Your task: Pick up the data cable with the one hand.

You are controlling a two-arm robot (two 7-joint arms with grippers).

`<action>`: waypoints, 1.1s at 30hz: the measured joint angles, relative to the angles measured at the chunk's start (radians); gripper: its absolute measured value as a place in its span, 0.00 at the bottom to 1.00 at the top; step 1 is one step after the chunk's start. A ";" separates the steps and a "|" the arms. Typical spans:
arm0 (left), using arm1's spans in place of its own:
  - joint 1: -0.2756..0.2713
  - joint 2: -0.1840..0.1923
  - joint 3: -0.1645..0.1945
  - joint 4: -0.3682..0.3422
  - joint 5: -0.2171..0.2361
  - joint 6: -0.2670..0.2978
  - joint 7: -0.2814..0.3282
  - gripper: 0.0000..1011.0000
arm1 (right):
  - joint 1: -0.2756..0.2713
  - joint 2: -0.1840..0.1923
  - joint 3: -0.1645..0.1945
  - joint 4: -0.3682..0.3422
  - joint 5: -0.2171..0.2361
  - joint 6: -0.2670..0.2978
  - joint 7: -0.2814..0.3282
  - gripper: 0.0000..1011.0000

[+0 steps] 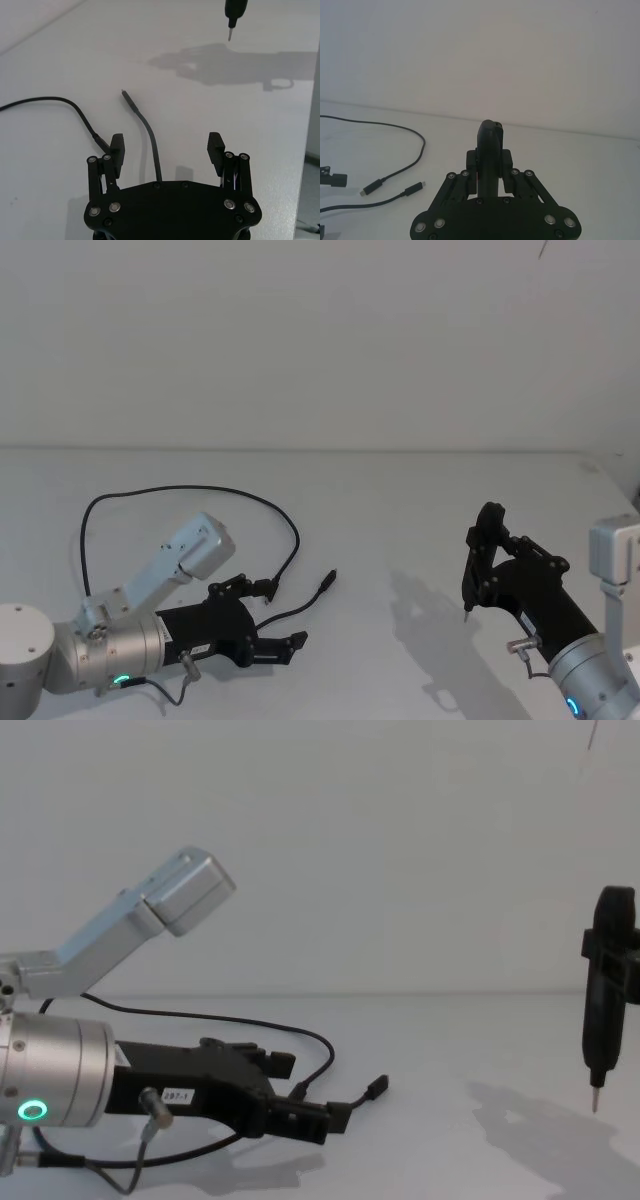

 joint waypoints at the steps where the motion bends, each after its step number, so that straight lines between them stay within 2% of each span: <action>1: -0.003 0.001 0.004 0.003 0.000 0.003 -0.002 0.99 | 0.000 0.000 0.000 0.000 0.000 0.000 0.000 0.28; 12: -0.017 0.008 0.027 0.018 0.011 0.023 -0.012 0.99 | 0.000 0.000 0.000 0.000 0.000 0.000 0.000 0.28; 14: -0.018 0.008 0.029 0.021 0.014 0.026 -0.011 0.96 | 0.000 0.000 0.000 0.000 0.000 0.000 0.000 0.28; 18: -0.020 0.007 0.030 0.025 0.018 0.028 -0.007 0.87 | 0.000 0.000 0.000 0.000 0.000 0.000 0.000 0.28; 19: -0.021 0.006 0.030 0.027 0.019 0.028 -0.005 0.82 | 0.000 0.000 0.000 0.000 0.000 0.000 0.000 0.28; 21: -0.021 0.004 0.030 0.029 0.021 0.028 -0.003 0.81 | 0.000 0.000 0.000 0.000 0.000 0.000 0.000 0.28; 24: -0.021 0.001 0.030 0.030 0.023 0.028 0.001 0.69 | 0.000 0.000 0.000 0.000 0.000 0.000 0.000 0.28; 26: -0.021 0.000 0.029 0.031 0.025 0.029 0.003 0.65 | 0.000 0.000 0.000 0.000 0.000 0.000 0.000 0.28; 30: -0.019 -0.003 0.027 0.031 0.027 0.029 0.006 0.49 | 0.000 0.000 0.000 0.000 0.000 0.000 0.000 0.28; 32: -0.019 -0.004 0.026 0.031 0.028 0.029 0.007 0.45 | 0.000 0.000 0.000 0.000 0.000 0.000 0.000 0.28; 33: -0.018 -0.005 0.025 0.031 0.028 0.029 0.008 0.39 | 0.000 0.000 0.000 0.000 0.000 0.000 0.000 0.28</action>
